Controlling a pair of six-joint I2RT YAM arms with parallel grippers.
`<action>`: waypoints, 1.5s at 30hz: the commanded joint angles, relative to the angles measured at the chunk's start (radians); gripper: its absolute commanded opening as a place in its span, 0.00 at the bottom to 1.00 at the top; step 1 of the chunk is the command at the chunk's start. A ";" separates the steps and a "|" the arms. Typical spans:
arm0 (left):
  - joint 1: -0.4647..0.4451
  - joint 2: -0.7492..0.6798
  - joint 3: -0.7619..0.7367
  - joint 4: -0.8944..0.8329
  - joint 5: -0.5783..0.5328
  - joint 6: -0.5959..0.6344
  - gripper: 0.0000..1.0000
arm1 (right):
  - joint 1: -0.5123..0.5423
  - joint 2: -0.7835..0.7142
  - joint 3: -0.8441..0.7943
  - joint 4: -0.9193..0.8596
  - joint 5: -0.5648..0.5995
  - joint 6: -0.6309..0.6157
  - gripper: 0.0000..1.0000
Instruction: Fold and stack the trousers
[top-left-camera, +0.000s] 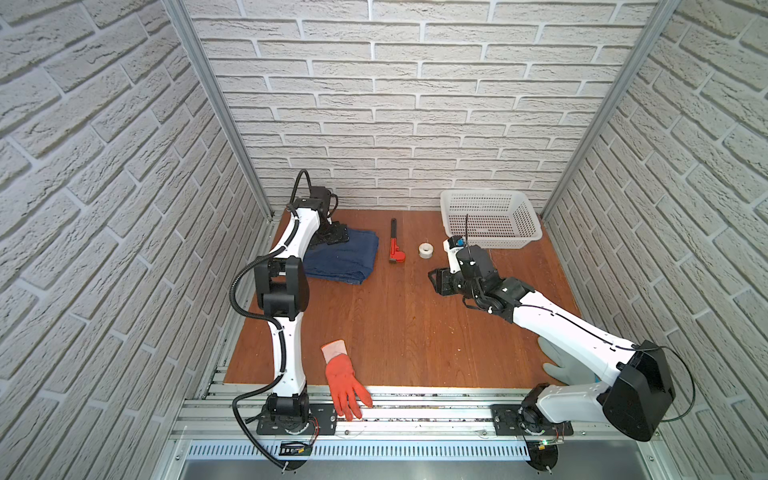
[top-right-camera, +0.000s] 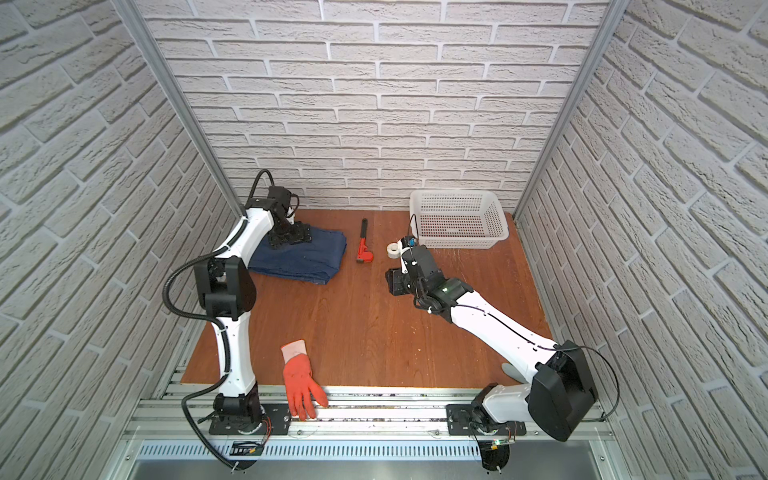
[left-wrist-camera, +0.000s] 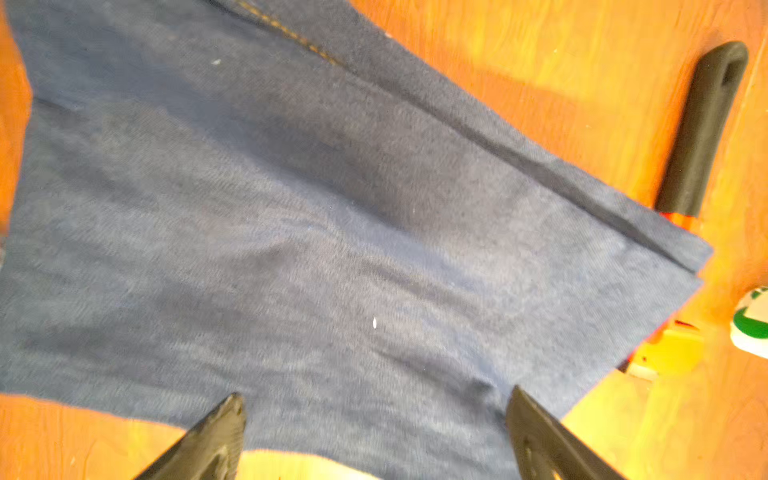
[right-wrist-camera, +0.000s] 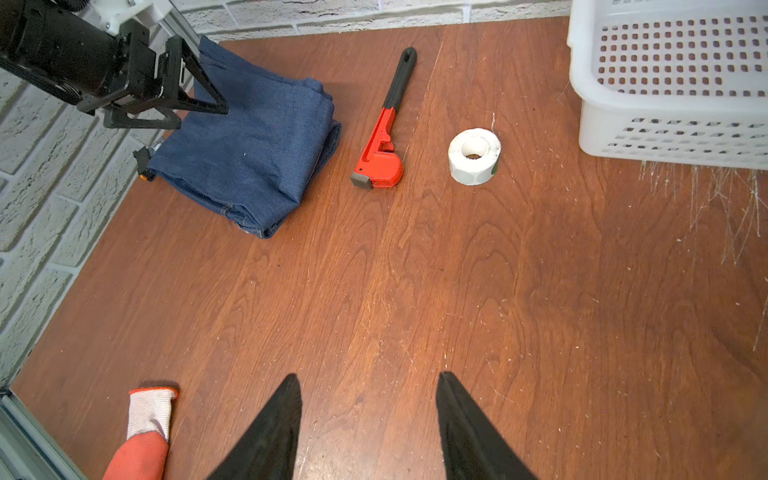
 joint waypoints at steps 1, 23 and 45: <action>0.014 0.031 -0.075 0.022 -0.012 -0.026 0.97 | 0.002 -0.027 -0.018 0.026 0.004 0.011 0.54; 0.063 0.418 0.379 -0.147 -0.115 -0.016 0.97 | 0.001 0.014 -0.001 0.024 0.012 -0.003 0.54; 0.079 0.524 0.556 -0.005 0.107 -0.202 0.98 | -0.006 0.065 0.018 0.042 -0.005 0.016 0.54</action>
